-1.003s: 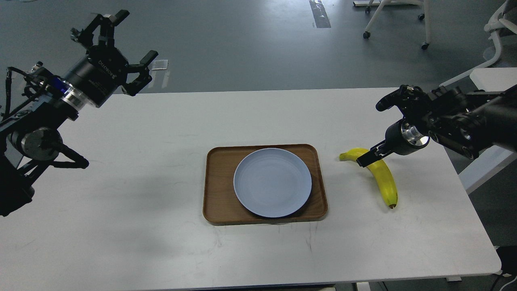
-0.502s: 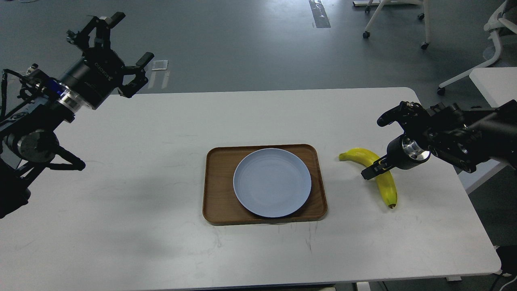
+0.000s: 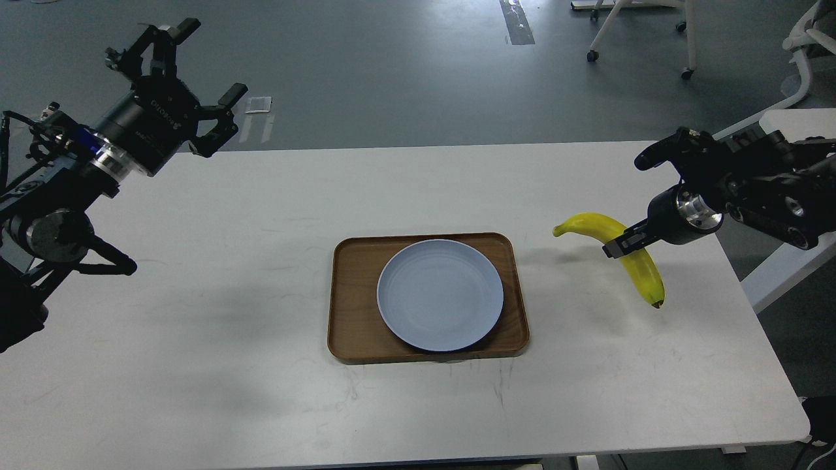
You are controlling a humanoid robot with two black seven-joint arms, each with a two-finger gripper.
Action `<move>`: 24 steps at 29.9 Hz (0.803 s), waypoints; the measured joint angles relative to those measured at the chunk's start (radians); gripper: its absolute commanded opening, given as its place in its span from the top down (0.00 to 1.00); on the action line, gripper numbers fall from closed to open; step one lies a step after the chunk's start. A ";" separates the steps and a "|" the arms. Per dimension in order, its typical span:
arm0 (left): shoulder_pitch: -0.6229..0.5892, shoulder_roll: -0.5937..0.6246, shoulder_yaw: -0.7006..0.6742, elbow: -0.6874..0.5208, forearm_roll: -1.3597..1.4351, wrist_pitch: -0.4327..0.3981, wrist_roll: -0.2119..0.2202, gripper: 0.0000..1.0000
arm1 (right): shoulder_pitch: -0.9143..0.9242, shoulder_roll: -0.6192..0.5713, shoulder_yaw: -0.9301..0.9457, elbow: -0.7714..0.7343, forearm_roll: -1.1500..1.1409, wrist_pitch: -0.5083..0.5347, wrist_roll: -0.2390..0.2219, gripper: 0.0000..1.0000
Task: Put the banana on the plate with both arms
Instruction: 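Lift the banana with the right gripper toward the plate, then lower the banana onto the plate and open the right gripper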
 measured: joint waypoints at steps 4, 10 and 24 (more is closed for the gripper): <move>0.001 -0.001 0.000 -0.005 0.000 0.000 0.000 0.02 | 0.061 0.020 0.007 0.025 0.021 0.005 0.000 0.86; 0.002 0.005 0.000 -0.015 0.000 0.000 0.000 0.02 | 0.082 0.166 0.004 0.011 0.130 0.009 0.000 0.86; 0.017 0.020 0.001 -0.031 0.001 0.000 0.000 0.02 | -0.009 0.494 -0.012 -0.163 0.308 0.009 0.000 0.83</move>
